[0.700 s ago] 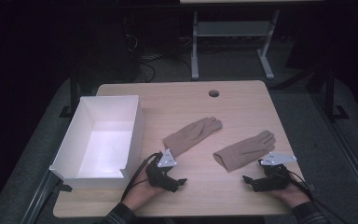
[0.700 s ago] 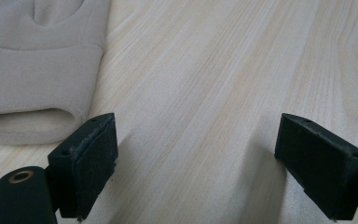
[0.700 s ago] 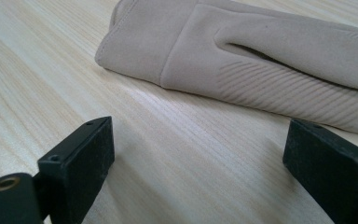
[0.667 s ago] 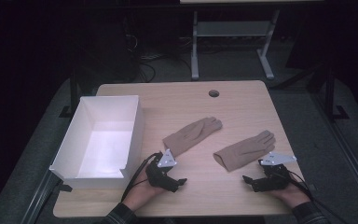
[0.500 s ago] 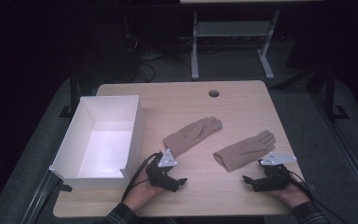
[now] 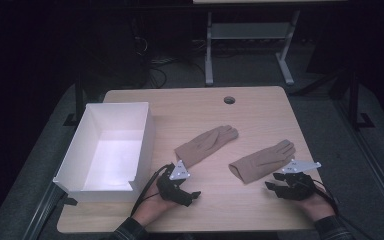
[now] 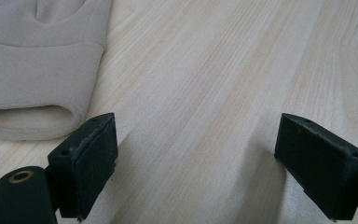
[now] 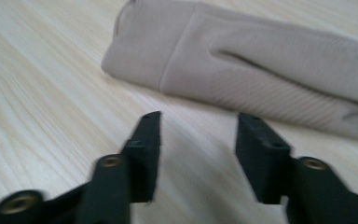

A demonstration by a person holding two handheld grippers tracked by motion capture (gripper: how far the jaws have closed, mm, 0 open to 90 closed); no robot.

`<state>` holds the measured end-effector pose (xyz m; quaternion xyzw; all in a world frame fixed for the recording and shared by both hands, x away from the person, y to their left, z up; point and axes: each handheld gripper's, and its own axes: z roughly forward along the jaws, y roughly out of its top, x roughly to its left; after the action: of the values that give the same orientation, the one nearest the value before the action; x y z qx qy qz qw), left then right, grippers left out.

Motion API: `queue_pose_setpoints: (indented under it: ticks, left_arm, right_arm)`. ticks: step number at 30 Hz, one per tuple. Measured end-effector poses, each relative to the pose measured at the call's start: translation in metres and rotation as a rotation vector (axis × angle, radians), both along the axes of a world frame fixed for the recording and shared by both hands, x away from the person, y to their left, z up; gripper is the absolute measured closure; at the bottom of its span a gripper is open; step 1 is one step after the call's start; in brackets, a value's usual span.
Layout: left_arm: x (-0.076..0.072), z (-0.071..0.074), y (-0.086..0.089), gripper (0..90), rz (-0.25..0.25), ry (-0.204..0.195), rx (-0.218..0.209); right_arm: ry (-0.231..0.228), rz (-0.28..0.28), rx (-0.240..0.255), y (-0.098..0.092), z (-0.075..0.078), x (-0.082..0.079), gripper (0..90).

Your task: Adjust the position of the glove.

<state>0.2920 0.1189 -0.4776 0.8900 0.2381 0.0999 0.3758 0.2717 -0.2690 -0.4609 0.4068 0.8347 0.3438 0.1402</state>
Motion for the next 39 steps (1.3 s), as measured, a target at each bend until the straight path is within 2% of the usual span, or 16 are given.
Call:
queue_pose_setpoints:
  ticks: [1, 2, 3, 4, 6, 11, 13, 15, 19, 22, 33, 39]
  left_arm:
    - [0.000, 0.000, 0.000, 12.5, 0.000, 0.000, -0.001]
    - [0.000, 0.000, 0.000, 12.5, 0.000, 0.000, -0.001]
    - [0.000, 0.000, 0.000, 12.5, 0.001, 0.000, -0.003]
    - [0.000, 0.000, 0.000, 12.5, 0.005, 0.001, -0.007]
    - [-0.001, -0.001, -0.001, 12.5, 0.010, 0.003, -0.015]
    - [0.000, 0.000, 0.000, 12.5, 0.003, -0.002, -0.006]
    - [0.001, 0.000, 0.000, 12.5, -0.002, -0.008, -0.001]
    - [0.000, 0.000, 0.000, 12.5, 0.002, -0.002, -0.004]
    - [0.000, 0.000, 0.000, 12.5, 0.000, -0.003, -0.004]
    - [0.000, 0.000, 0.000, 12.5, 0.000, -0.002, -0.003]
    - [-0.001, 0.000, 0.000, 12.5, 0.000, 0.002, 0.001]
    - [-0.001, 0.000, 0.000, 12.5, 0.000, 0.001, 0.000]
  right_arm:
    - [-0.008, 0.001, 0.016, 0.002, 0.005, 0.003, 69.7]
    - [-0.008, 0.001, 0.016, 0.002, 0.005, 0.003, 69.7]
    - [0.004, 0.000, 0.037, 0.005, 0.008, 0.007, 80.1]
    - [0.004, 0.000, 0.037, 0.005, 0.008, 0.007, 80.1]
    - [0.014, 0.012, 0.046, 0.009, 0.010, 0.010, 89.1]
    - [0.019, 0.041, 0.039, 0.020, 0.011, 0.018, 89.9]
    - [0.007, 0.045, 0.036, 0.023, 0.012, 0.023, 89.9]
    - [-0.002, 0.048, 0.053, 0.027, 0.014, 0.030, 89.9]
    - [-0.016, 0.059, 0.043, 0.034, 0.015, 0.036, 89.9]
    - [-0.022, 0.086, 0.042, 0.046, 0.014, 0.045, 89.9]
    - [-0.005, 0.114, 0.066, 0.073, 0.013, 0.065, 89.8]
    - [0.012, 0.120, 0.052, 0.082, 0.005, 0.071, 89.9]
